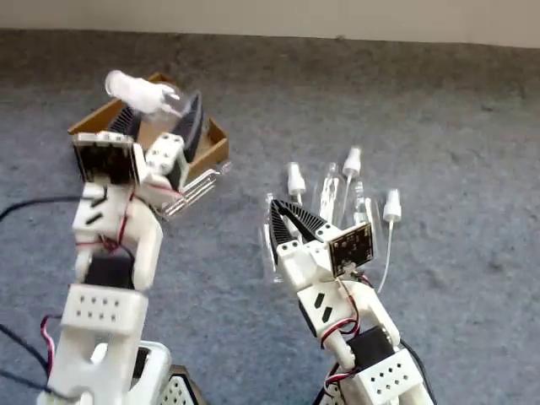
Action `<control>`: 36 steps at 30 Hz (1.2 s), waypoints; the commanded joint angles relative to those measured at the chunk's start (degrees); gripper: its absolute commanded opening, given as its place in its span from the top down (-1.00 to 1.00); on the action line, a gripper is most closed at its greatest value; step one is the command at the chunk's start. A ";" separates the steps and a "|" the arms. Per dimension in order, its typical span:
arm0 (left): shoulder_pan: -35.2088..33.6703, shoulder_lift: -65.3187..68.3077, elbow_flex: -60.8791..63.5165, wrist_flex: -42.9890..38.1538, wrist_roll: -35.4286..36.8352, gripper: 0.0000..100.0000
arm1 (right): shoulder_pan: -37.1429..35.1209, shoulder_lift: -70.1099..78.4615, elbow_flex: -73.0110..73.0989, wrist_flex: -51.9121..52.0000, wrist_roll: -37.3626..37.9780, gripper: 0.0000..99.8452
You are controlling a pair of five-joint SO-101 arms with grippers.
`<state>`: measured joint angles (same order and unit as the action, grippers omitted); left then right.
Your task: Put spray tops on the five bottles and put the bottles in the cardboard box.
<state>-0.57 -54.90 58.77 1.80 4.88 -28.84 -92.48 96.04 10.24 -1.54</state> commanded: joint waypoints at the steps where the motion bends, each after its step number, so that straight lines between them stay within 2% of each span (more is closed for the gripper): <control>1: -4.18 12.53 -10.07 -1.23 0.00 0.80 | 0.92 -0.66 7.43 0.31 0.70 0.99; 11: -8.84 39.69 -28.79 -2.11 0.00 0.80 | 0.92 -0.40 7.43 0.31 0.70 0.99; 17: -8.92 53.49 -33.98 -14.15 0.00 0.79 | 0.92 -0.31 7.43 0.31 0.70 0.99; 20: -8.92 59.30 -36.70 -16.70 -1.85 0.79 | 0.92 -0.31 7.43 0.31 0.70 0.99; 25: -9.36 69.05 -44.00 -16.97 -7.30 0.80 | 0.92 -0.22 7.43 0.31 0.70 0.99; 36: -12.62 84.70 -57.36 -16.88 -7.38 0.80 | 1.01 -0.22 7.43 0.31 0.70 0.99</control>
<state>-12.53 28.62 7.60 -13.76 -2.24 -28.57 -92.48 96.04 10.24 -1.54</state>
